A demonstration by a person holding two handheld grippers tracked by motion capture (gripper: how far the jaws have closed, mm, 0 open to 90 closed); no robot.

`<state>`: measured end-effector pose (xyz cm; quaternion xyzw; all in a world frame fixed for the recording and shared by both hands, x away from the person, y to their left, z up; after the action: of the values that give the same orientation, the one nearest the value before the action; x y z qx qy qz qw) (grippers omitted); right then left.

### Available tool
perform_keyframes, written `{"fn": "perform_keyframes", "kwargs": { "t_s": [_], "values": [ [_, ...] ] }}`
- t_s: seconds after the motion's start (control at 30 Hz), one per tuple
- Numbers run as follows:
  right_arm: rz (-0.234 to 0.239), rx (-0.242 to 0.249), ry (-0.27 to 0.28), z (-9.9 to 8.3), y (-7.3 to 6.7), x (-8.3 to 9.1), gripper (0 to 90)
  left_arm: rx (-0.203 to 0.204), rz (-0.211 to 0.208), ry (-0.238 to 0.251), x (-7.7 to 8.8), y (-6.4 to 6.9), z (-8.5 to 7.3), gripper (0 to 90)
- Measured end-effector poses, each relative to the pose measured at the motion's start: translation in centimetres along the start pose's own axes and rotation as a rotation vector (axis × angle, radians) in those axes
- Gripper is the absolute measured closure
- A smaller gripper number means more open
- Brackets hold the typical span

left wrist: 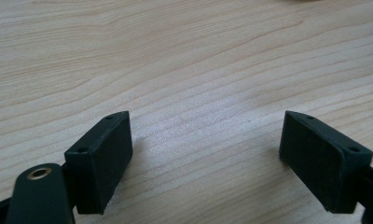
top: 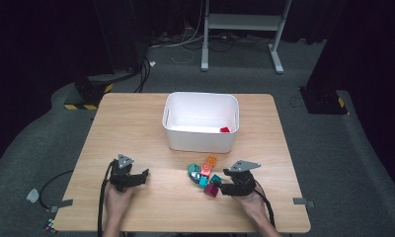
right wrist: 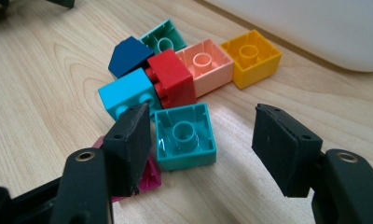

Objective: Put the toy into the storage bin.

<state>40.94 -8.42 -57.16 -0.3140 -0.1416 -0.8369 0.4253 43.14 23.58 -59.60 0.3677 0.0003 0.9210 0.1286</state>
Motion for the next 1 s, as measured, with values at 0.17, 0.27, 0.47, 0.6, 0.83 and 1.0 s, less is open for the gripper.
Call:
{"fn": "perform_keyframes", "kwargs": {
  "t_s": [0.17, 0.27, 0.47, 0.6, 0.83, 1.0],
  "values": [
    [-0.002, -0.002, -0.013, -0.4, 0.1, -0.3, 37.4, -0.001, 0.0, -0.001, 0.0, 0.0, 0.0, 17.3],
    [-0.01, -0.001, -0.025, -0.6, 0.2, -0.5, 38.5, -0.001, 0.0, -0.001, 0.0, 0.0, 0.0, 17.3],
    [-0.021, 0.019, -0.04, -1.0, 0.1, -1.0, 47.3, -0.001, 0.0, -0.001, 0.0, 0.0, 0.0, 17.3],
    [-0.034, 0.041, -0.038, -1.0, 0.1, -1.1, 54.1, -0.001, 0.0, 0.0, 0.0, 0.0, 0.0, 17.3],
    [-0.045, 0.049, -0.038, -0.9, 0.2, -1.1, 58.3, 0.0, 0.0, 0.0, 0.0, 0.0, 0.0, 17.3],
    [-0.045, 0.047, -0.039, -0.9, 0.2, -1.0, 58.6, -0.001, 0.0, -0.001, 0.0, 0.0, 0.0, 17.3]
  ]
}}
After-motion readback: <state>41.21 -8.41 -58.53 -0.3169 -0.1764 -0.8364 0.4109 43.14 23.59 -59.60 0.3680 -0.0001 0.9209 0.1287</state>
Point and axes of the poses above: each handheld gripper's, and its own axes: x roughly backward along the jaws, z roughly out of its top, y roughly to its right, the point moved 10 cm from there along -x, roughly forward along the jaws, and after that the axes turned 7 degrees about x, right-handed, at the moved point
